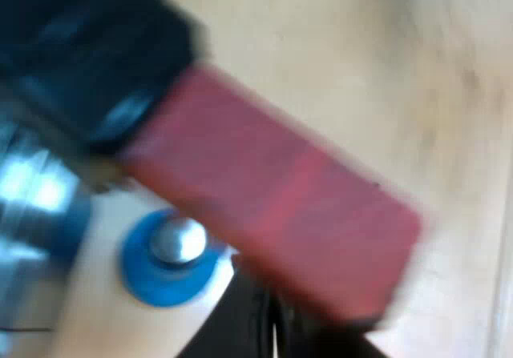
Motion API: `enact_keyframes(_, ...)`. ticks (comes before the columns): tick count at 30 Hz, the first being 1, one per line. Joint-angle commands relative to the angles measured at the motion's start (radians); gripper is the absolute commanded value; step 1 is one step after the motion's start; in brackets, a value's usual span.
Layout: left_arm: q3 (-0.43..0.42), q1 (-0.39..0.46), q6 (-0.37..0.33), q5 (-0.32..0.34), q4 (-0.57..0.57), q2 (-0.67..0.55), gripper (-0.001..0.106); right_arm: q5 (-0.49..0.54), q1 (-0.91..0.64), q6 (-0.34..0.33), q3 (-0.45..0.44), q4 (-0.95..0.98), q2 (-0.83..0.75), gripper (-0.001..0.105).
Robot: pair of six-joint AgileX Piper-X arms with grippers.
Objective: Put the handle in the coffee machine
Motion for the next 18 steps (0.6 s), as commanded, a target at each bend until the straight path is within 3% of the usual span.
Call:
enact_keyframes(1, -0.056, -0.049, -0.023, 0.089, -0.005, -0.006, 0.001, 0.004, 0.024, 0.166, 0.002, 0.163, -0.068, 0.042)
enact_keyframes(4, -0.093, -0.079, -0.043, 0.064, -0.035, -0.006, 0.001, -0.015, 0.028, 0.230, 0.002, 0.244, -0.101, 0.042)
enact_keyframes(8, -0.120, -0.104, -0.045, -0.035, -0.060, -0.006, 0.001, -0.043, 0.028, 0.270, 0.002, 0.277, -0.111, 0.042)
enact_keyframes(13, -0.124, -0.104, -0.045, -0.014, -0.068, -0.006, 0.001, -0.094, 0.028, 0.334, 0.002, 0.303, -0.111, 0.043)
enact_keyframes(18, -0.127, -0.104, -0.042, -0.008, -0.078, -0.006, 0.001, -0.126, 0.028, 0.377, 0.002, 0.331, -0.111, 0.055)
